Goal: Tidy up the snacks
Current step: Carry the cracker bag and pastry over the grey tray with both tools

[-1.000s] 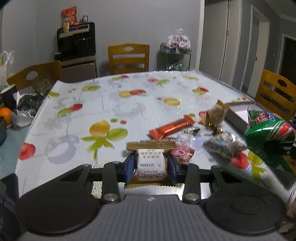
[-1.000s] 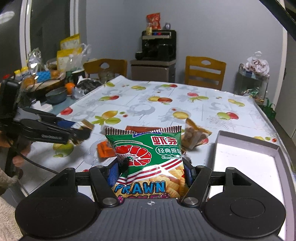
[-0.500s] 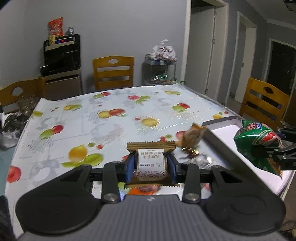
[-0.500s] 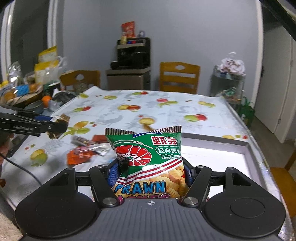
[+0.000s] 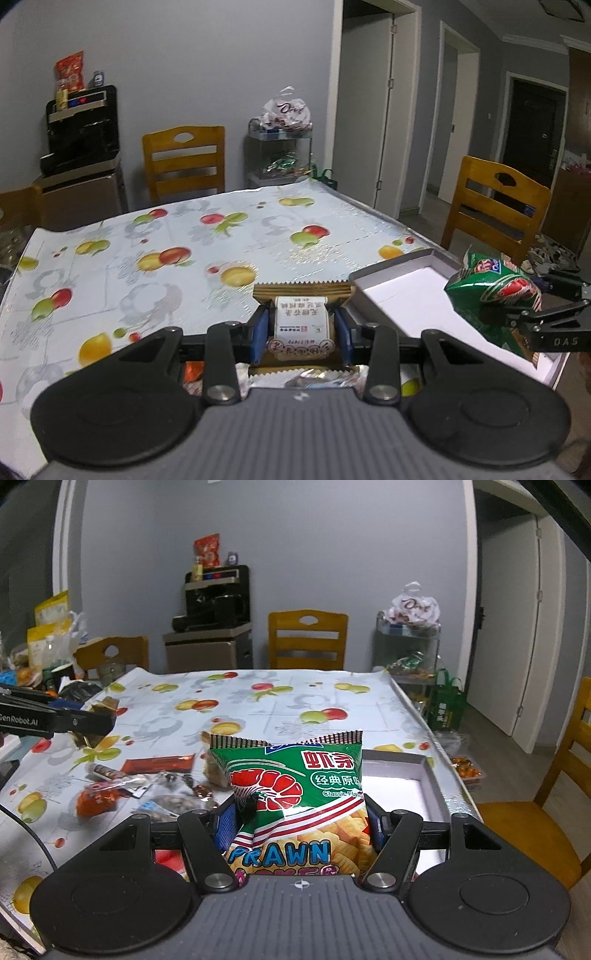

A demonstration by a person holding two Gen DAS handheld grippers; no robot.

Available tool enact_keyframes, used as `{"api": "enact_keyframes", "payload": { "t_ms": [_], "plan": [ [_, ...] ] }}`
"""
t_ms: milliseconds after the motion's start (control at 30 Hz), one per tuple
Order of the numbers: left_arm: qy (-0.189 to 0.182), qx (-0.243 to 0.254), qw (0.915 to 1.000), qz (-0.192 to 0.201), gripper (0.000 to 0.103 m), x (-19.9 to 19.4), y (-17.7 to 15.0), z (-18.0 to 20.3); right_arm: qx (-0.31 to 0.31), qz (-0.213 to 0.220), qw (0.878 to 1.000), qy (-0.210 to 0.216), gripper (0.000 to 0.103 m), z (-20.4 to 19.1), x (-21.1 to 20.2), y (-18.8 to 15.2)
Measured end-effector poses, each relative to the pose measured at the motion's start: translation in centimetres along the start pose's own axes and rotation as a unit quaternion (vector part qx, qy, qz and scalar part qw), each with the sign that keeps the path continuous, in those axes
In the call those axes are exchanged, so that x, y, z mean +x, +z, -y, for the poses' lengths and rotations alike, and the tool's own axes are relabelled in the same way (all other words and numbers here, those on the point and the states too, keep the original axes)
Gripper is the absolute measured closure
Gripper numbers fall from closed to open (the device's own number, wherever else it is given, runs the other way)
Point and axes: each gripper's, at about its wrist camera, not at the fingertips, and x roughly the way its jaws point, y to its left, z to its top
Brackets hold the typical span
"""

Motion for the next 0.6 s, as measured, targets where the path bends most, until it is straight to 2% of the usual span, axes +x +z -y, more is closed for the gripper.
{"api": "enact_keyframes", "payload": {
  "t_ms": [600],
  "plan": [
    [-0.044,0.053,0.9977,0.001,0.067,6.8,3.8,7.1,0.031,0.007,0.999,-0.038,0.038,3.6,1.9,1.2]
  ]
}}
